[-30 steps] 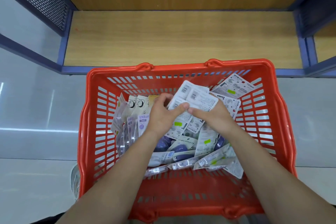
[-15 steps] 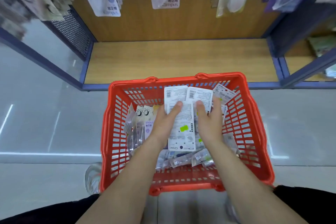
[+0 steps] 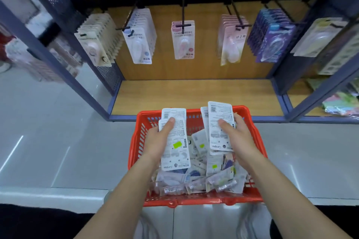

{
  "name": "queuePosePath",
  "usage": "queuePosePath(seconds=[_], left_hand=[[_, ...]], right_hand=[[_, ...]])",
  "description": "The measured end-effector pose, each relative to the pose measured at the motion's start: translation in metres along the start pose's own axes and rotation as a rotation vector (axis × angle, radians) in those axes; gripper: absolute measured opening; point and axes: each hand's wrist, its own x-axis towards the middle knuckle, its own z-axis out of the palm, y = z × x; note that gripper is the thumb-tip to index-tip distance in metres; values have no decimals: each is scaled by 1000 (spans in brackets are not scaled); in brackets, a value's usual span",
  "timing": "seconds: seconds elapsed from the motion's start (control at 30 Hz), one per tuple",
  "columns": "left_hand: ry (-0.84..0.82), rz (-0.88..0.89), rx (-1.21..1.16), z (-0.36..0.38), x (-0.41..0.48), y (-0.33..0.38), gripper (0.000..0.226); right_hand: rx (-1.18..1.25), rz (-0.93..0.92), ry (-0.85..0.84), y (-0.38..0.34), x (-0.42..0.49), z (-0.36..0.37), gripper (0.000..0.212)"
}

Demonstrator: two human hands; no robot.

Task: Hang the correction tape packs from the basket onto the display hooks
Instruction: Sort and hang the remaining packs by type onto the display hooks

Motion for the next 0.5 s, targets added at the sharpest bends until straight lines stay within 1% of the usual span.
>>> queuePosePath(seconds=[0.1, 0.13, 0.23, 0.27, 0.3, 0.37, 0.5], left_hand=[[25, 43, 10, 2, -13, 2, 36], [24, 47, 18, 4, -16, 2, 43], [-3, 21, 31, 9, -14, -10, 80], [-23, 21, 28, 10, -12, -14, 84], [-46, 22, 45, 10, -13, -14, 82], [-79, 32, 98, 11, -21, -8, 68], [-148, 5, 108, 7, -26, -4, 54]], right_hand=[[-16, -14, -119, -9, -20, 2, 22], [-23, -8, -144, -8, -26, 6, 21], [-27, -7, -151, 3, -38, 15, 19], [-26, -7, -148, 7, -39, 17, 20], [-23, -1, -142, 10, -41, 20, 21], [-12, 13, -128, 14, -42, 23, 23], [23, 42, -119, 12, -42, 23, 26]])
